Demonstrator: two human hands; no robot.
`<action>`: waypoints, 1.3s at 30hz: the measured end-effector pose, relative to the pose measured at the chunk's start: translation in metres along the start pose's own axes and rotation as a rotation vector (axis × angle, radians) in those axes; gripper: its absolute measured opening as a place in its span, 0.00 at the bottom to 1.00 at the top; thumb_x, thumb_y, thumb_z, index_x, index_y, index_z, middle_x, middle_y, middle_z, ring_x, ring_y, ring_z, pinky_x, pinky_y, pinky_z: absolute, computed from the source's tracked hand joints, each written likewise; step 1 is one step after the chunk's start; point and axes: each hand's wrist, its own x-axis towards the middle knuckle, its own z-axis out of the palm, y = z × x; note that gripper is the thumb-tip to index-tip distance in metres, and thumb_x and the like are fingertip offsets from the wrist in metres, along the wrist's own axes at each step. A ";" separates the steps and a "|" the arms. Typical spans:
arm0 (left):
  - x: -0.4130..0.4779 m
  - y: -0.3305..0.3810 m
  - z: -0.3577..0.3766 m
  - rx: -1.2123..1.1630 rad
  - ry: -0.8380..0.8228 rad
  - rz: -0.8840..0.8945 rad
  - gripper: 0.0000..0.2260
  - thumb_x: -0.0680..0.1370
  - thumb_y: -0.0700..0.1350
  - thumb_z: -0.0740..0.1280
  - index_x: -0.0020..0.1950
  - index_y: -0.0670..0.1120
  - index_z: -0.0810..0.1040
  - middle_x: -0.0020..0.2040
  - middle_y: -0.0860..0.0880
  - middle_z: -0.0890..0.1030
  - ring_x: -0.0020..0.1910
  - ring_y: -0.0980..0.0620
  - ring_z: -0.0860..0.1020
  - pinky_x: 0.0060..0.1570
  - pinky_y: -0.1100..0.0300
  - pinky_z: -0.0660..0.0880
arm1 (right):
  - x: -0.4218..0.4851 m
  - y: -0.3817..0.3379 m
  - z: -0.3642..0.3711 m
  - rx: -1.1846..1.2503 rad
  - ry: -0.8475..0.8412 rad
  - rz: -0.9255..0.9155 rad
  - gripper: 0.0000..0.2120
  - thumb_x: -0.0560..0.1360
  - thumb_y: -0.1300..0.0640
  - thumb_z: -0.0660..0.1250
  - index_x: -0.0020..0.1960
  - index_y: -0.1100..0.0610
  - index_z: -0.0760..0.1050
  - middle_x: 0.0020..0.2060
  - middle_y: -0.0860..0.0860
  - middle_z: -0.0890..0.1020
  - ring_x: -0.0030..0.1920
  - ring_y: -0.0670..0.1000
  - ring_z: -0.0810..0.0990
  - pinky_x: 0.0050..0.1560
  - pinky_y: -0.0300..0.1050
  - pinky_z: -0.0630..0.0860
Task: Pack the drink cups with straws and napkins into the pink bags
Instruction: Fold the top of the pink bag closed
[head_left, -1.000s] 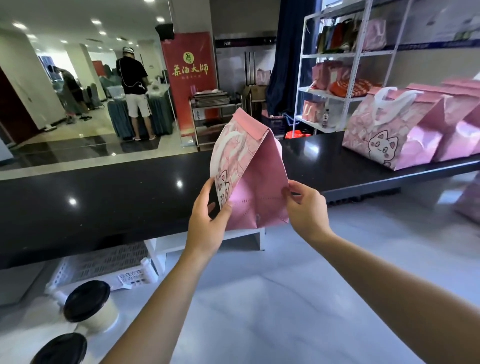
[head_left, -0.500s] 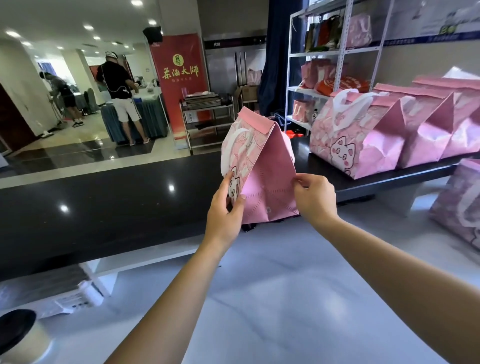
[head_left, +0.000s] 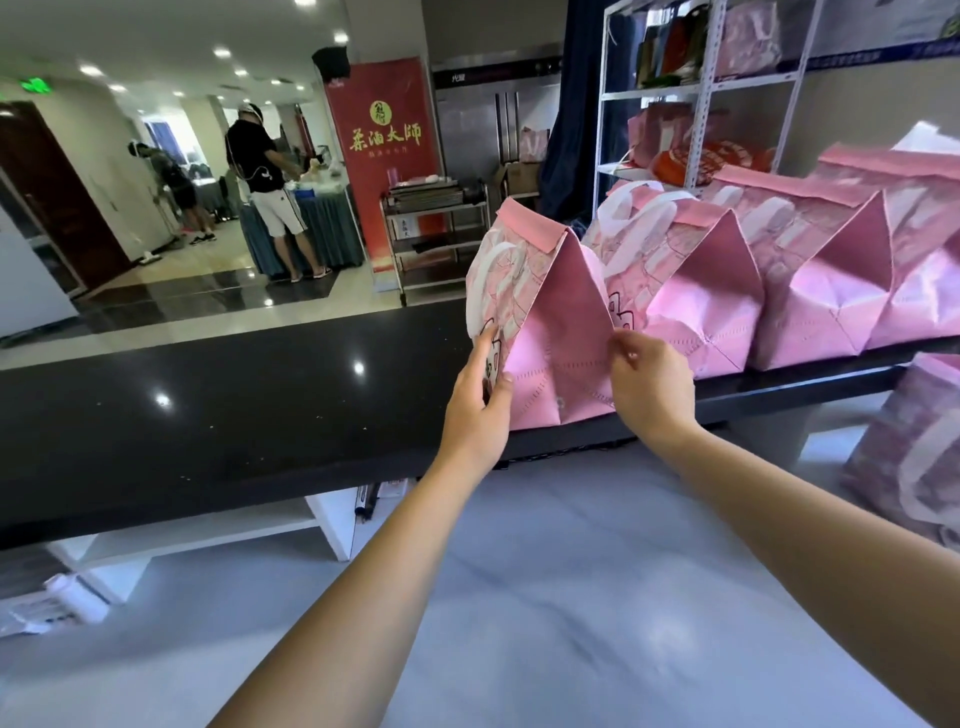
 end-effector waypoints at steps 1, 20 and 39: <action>0.002 0.001 0.006 0.002 0.010 0.005 0.25 0.84 0.44 0.59 0.79 0.62 0.59 0.78 0.60 0.64 0.76 0.59 0.63 0.77 0.53 0.61 | 0.004 0.005 -0.001 -0.014 -0.001 -0.021 0.11 0.79 0.60 0.58 0.49 0.52 0.79 0.30 0.47 0.75 0.39 0.61 0.76 0.39 0.47 0.68; 0.026 -0.004 0.034 0.154 0.036 0.018 0.23 0.85 0.46 0.57 0.79 0.61 0.60 0.78 0.60 0.64 0.74 0.67 0.61 0.73 0.64 0.59 | -0.006 0.083 0.018 -0.693 -0.225 -0.660 0.30 0.76 0.36 0.58 0.73 0.51 0.71 0.78 0.55 0.63 0.80 0.56 0.53 0.74 0.72 0.49; -0.079 0.001 0.058 0.558 -0.355 0.078 0.32 0.77 0.50 0.71 0.79 0.59 0.60 0.82 0.49 0.51 0.80 0.50 0.47 0.77 0.53 0.48 | -0.089 0.108 -0.085 -0.537 -0.375 -0.141 0.31 0.78 0.35 0.58 0.77 0.47 0.62 0.78 0.48 0.61 0.79 0.53 0.54 0.77 0.58 0.50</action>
